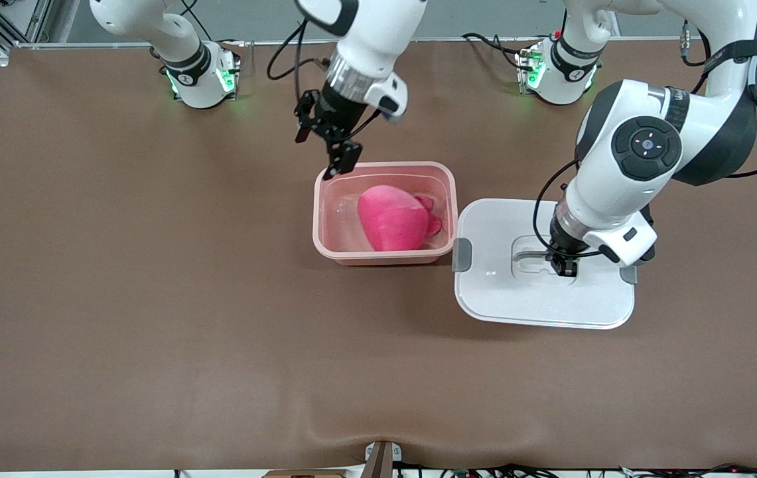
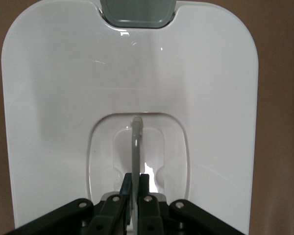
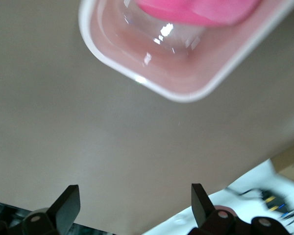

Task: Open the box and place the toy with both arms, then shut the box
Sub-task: 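Open the right gripper to drop the plush into the box, then withdraw the right gripper while the left gripper swings the lid over the box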

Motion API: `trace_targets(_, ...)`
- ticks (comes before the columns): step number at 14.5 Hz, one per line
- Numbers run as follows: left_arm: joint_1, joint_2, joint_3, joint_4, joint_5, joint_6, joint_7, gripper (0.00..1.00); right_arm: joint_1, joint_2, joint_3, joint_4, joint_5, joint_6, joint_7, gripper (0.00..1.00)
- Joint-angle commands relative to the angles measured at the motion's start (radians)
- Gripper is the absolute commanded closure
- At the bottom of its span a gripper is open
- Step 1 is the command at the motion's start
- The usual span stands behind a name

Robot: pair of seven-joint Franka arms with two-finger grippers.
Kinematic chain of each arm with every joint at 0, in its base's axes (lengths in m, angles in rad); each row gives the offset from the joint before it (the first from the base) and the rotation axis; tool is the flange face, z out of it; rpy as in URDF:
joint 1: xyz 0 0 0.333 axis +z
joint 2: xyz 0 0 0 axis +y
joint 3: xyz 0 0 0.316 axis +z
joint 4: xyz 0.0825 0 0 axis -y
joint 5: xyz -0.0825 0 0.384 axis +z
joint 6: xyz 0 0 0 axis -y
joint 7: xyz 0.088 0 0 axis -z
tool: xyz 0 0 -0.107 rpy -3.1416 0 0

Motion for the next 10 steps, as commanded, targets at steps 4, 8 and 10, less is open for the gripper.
trace_targets(4, 0.013, -0.035, -0.012, -0.033, 0.003, 0.010, 0.019, 1.00, -0.223, -0.002, 0.011, 0.008, 0.036, 0.014, 0.168, 0.00)
trace_targets(8, 0.010, -0.036, -0.012, -0.033, 0.003, 0.010, 0.017, 1.00, -0.408, -0.020, 0.011, 0.008, 0.140, 0.030, 0.236, 0.00)
trace_targets(10, 0.001, -0.038, -0.013, -0.030, 0.003, 0.009, 0.007, 1.00, -0.516, -0.028, 0.011, 0.005, 0.211, 0.044, 0.236, 0.00)
